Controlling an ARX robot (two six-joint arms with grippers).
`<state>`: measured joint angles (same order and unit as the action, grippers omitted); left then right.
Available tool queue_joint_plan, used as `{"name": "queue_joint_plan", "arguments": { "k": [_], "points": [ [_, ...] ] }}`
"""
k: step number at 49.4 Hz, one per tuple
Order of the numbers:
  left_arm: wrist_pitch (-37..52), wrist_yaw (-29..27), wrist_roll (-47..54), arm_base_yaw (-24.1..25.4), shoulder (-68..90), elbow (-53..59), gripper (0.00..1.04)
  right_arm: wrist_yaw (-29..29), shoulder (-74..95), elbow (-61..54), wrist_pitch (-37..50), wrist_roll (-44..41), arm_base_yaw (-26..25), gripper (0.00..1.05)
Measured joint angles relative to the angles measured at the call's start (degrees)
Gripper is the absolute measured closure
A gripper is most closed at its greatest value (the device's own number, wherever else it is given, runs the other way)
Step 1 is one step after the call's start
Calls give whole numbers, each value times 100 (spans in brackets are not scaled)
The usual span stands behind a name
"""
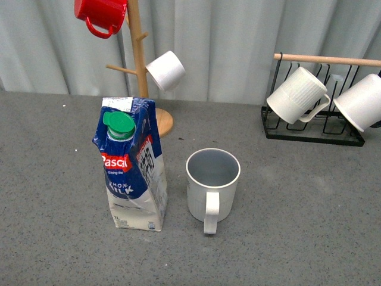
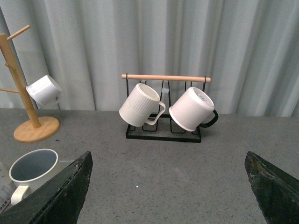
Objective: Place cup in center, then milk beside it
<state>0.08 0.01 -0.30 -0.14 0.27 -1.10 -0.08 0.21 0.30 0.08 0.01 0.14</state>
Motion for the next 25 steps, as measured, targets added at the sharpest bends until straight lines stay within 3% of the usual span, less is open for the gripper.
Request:
{"name": "queue_joint_plan", "arguments": {
  "k": [25],
  "points": [
    [0,0,2,0,0,0,7,0,0,2,0,0,0,9]
  ]
}}
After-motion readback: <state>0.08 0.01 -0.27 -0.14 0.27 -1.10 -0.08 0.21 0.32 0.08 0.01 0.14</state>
